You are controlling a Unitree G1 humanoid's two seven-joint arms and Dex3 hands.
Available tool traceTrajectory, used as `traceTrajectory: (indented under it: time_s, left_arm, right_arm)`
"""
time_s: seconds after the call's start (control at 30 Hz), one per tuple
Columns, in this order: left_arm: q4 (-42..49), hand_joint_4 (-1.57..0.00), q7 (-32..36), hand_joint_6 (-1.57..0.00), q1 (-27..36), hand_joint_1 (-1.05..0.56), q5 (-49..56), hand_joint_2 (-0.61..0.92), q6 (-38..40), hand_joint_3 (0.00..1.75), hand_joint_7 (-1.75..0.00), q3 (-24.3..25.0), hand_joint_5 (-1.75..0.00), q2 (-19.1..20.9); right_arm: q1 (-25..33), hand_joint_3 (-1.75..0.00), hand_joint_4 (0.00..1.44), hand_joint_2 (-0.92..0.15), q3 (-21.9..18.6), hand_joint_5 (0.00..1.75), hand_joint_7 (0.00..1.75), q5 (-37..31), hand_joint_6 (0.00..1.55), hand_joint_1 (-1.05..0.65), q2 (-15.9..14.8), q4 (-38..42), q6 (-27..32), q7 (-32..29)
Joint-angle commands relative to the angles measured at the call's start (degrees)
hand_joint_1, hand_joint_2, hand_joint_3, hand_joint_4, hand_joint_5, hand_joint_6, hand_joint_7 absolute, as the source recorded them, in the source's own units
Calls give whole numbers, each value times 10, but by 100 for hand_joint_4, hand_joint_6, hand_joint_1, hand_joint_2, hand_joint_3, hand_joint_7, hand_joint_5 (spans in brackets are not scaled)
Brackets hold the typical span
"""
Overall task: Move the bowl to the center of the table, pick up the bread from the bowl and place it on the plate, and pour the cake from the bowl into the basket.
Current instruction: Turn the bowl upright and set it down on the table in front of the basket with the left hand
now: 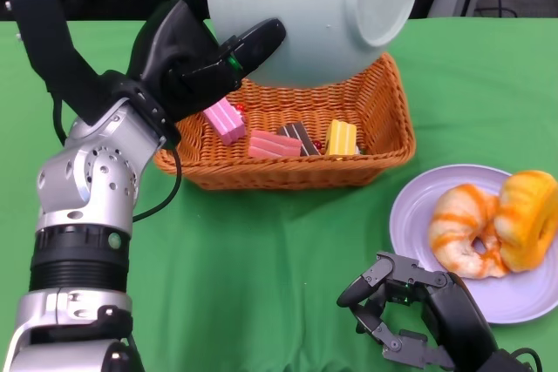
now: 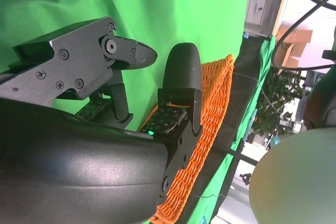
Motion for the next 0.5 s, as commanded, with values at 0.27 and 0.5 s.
traceTrajectory:
  time_s: [0.27, 0.5]
  left_arm:
    - [-114, -75, 17, -79, 97, -3, 238, 70, -442, 94, -137, -81, -164, 80]
    - [-45, -64, 105, -72, 110, -2, 351, 51, -664, 125, -151, -85, -174, 93]
  right_arm:
    - [-5, -59, 79, -73, -1, 138, 106, 3, 74, -7, -10, -4, 4, 1]
    - [-6, -55, 79, -75, 0, 139, 105, 1, 76, -6, -6, -4, 5, -2]
